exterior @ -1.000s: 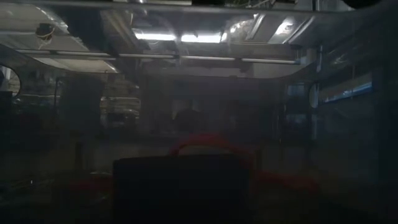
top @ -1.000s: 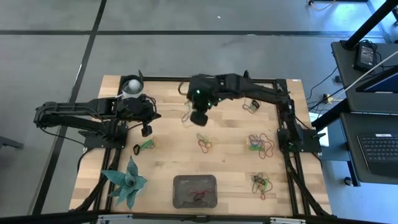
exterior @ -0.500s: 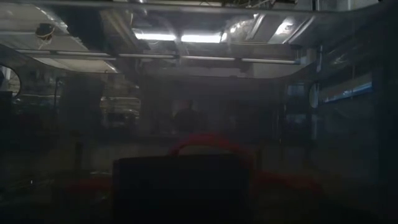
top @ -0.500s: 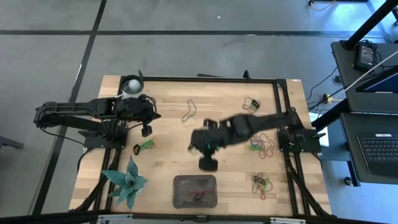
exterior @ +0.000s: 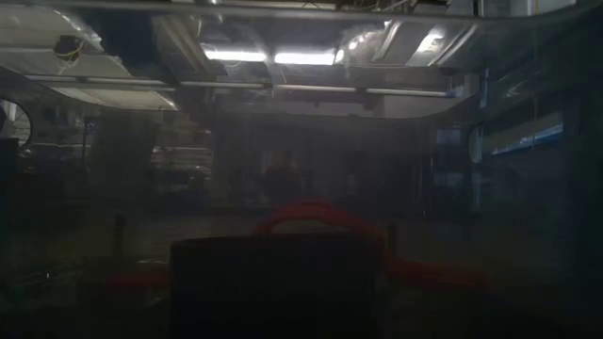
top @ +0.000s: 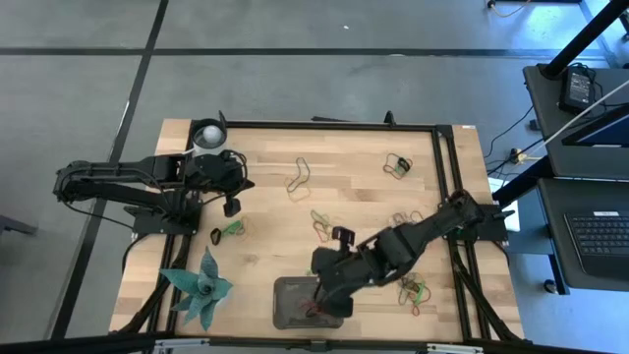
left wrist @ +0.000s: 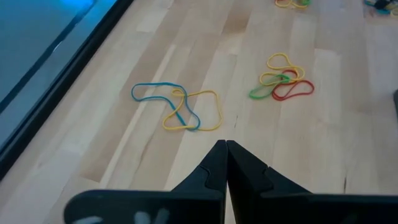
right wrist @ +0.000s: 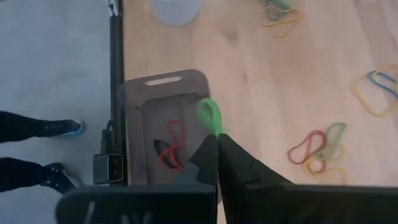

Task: Pick and place rubber bands into bin
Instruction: Put the green rubber band into the black bin

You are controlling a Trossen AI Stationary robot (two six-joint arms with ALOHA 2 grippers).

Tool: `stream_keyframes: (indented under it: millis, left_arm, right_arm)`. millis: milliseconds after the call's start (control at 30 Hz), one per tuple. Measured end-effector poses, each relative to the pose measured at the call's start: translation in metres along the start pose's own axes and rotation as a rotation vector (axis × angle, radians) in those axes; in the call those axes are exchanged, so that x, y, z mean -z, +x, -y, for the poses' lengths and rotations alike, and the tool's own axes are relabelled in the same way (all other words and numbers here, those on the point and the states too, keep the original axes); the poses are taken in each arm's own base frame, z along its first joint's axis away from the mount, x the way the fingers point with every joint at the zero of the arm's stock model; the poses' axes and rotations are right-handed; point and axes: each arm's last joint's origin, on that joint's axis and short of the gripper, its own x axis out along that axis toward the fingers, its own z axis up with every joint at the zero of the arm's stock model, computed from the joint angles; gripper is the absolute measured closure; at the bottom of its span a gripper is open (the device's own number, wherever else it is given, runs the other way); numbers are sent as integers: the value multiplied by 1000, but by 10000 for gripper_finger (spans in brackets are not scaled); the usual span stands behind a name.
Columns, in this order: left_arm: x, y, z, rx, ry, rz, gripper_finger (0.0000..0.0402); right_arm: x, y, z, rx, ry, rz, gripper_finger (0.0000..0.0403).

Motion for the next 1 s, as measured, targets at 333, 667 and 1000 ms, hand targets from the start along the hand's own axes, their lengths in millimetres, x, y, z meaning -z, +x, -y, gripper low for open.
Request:
stream_keyframes:
  millis: [333, 667, 1000]
  left_arm:
    - [1, 0, 1, 30, 84, -9, 400]
    - [1, 0, 1, 29, 85, -8, 400]
    - [1, 0, 1, 29, 85, -9, 400]
  right_arm:
    - [16, 95, -42, -69, -71, -38, 403]
    - [44, 177, -50, -2, -35, -133, 403]
    - [57, 205, -49, 34, 7, -176, 389]
